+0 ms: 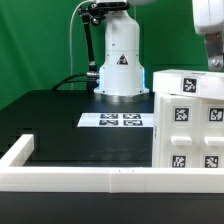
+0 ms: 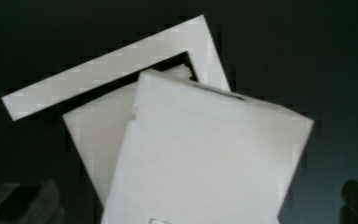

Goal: Assemble cabinet

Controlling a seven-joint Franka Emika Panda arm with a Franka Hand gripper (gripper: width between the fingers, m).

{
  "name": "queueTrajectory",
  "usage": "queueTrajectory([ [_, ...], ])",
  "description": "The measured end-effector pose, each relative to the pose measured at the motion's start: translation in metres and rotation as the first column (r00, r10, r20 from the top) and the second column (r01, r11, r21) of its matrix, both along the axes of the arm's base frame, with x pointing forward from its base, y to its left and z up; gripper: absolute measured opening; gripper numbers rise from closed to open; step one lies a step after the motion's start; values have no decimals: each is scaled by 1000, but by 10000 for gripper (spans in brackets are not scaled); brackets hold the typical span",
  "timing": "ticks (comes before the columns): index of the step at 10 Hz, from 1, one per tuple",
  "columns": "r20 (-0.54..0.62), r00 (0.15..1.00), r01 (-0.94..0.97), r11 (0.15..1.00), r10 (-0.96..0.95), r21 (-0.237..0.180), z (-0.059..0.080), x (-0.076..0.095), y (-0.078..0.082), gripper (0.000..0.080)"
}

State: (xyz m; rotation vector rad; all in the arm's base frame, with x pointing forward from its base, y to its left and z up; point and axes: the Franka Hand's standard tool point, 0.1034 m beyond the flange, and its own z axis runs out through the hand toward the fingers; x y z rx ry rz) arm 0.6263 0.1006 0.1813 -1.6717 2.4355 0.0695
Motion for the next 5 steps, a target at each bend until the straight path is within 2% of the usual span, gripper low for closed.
queueTrajectory([
  [4,2,999,-36,999,36,-4,-2,0,1,797],
  [5,10,984,-179,983,180,-27,-9,-2,0,797],
])
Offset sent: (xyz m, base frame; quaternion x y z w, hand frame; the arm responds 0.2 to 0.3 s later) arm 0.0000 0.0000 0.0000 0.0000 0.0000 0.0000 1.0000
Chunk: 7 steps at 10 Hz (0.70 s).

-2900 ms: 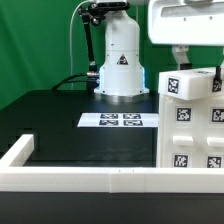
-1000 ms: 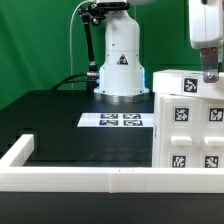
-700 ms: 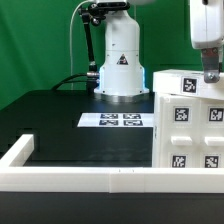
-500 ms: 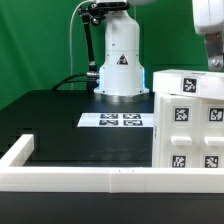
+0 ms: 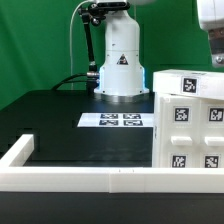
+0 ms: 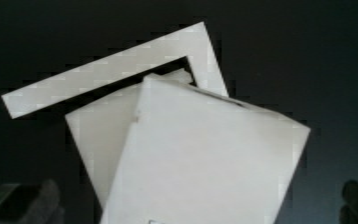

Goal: Assemble cabinet

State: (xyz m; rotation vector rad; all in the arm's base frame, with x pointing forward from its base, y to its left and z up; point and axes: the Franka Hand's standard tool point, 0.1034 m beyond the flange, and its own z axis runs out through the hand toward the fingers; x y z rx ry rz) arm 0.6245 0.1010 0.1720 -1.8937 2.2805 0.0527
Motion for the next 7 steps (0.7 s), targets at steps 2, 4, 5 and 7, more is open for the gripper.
queueTrajectory([
  [2,8,962,-271,962,271,-30,-3,-5,5,797],
  [4,14,905,-425,904,426,-39,-2,-5,5,797],
  [5,23,848,-528,848,529,-56,-2,-5,5,797],
  [7,37,733,-675,733,679,-84,-2,-5,4,797],
])
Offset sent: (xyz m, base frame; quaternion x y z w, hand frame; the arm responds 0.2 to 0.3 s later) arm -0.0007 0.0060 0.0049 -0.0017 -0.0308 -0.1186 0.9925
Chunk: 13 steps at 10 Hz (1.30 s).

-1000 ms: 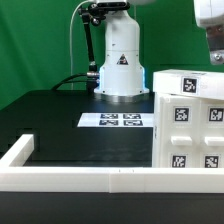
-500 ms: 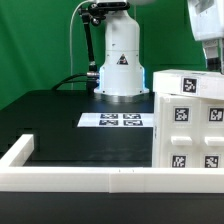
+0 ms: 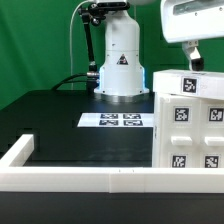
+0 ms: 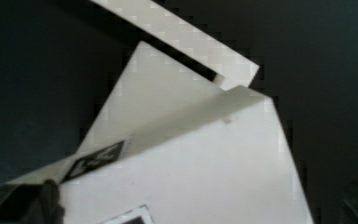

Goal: Assemble cabinet

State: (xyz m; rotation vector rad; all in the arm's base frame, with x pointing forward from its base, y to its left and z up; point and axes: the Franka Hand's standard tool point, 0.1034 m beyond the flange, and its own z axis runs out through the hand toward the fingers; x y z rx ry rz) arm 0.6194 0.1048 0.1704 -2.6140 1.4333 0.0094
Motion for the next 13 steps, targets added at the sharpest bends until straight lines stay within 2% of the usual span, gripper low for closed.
queueTrajectory([
  [2,26,953,-301,952,302,-49,4,2,-1,797],
  [4,31,830,-551,828,556,-105,7,4,-4,797],
  [5,25,669,-733,665,743,-141,7,4,-9,797],
  [6,25,660,-741,657,750,-143,7,4,-9,797],
  [7,22,588,-797,583,809,-154,6,4,-11,797],
  [8,12,509,-848,504,860,-166,6,5,-14,797],
  [9,4,382,-912,377,924,-163,8,5,-20,797],
  [10,-7,305,-940,300,952,-165,9,5,-20,797],
  [11,-25,174,-971,167,984,-172,8,4,-16,797],
  [12,-29,100,-981,93,995,-169,5,1,-19,797],
  [13,-32,69,-982,62,997,-178,2,1,-21,797],
])
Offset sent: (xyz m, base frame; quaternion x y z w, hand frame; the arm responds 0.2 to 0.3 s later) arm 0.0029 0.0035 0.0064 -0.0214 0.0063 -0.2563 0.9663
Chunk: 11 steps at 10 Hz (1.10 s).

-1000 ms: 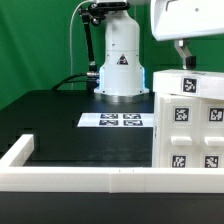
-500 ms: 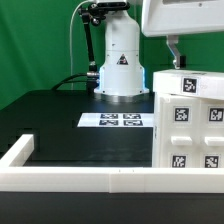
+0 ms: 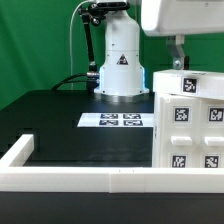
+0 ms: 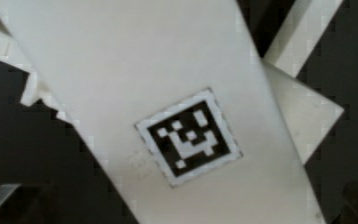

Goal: Assemble cabinet

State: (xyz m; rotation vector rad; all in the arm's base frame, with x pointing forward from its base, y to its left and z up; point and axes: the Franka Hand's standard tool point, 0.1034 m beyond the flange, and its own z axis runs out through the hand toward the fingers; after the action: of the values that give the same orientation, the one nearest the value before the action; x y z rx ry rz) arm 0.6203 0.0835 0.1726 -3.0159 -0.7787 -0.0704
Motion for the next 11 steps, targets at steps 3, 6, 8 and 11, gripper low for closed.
queueTrajectory([
  [3,0,977,-214,976,215,-35,0,0,-7,797],
  [6,-13,982,-187,982,186,-32,-6,-3,-4,797],
  [8,-19,988,-153,988,152,-30,-11,-6,-3,797],
  [11,-32,990,-141,990,140,-31,-18,-13,-4,797],
])
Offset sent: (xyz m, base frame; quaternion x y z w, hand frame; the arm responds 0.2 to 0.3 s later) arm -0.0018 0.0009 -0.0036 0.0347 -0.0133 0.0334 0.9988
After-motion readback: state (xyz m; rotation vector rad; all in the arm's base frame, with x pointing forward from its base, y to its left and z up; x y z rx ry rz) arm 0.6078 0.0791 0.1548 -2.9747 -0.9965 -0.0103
